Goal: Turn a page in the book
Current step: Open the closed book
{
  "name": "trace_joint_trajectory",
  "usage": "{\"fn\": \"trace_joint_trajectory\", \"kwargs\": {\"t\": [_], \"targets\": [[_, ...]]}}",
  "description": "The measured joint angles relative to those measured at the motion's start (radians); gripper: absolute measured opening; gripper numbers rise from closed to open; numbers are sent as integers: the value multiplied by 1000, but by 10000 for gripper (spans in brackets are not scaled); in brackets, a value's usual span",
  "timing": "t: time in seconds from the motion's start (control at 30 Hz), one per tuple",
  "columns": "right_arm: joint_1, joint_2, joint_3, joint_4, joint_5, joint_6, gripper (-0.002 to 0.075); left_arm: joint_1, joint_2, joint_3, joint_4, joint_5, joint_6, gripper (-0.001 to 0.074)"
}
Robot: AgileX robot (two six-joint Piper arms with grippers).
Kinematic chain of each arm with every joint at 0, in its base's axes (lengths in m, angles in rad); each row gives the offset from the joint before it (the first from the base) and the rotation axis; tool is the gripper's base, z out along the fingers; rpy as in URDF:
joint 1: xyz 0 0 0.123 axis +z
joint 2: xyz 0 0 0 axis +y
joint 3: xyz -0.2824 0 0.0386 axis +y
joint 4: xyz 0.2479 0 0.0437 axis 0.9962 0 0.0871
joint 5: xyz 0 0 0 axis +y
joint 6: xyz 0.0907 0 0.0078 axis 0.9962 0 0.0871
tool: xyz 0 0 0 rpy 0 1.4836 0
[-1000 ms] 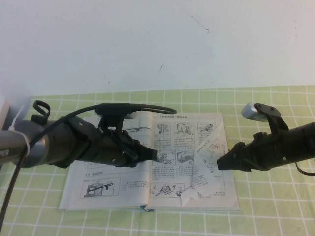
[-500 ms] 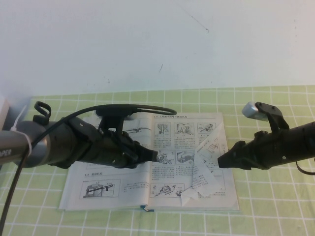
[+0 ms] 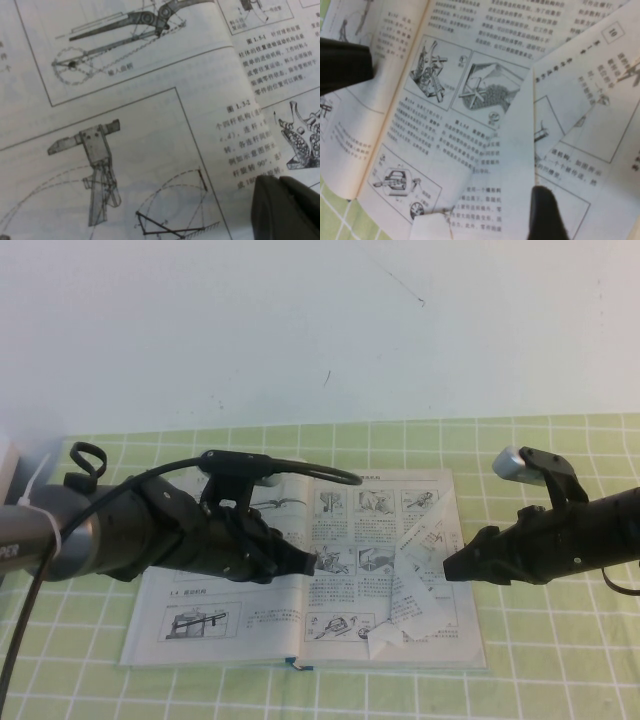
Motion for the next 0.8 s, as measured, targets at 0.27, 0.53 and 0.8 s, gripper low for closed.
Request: {"fn": "trace_joint_trajectory", "kwargs": {"t": [0.27, 0.53, 0.8], "targets": [[0, 0, 0, 0, 0, 0, 390, 0, 0, 0, 55, -2, 0, -4], [0, 0, 0, 0, -24, 0, 388, 0, 20, -4, 55, -2, 0, -4], [0, 0, 0, 0, -39, -24, 388, 0, 25, -10, 55, 2, 0, -4]]}}
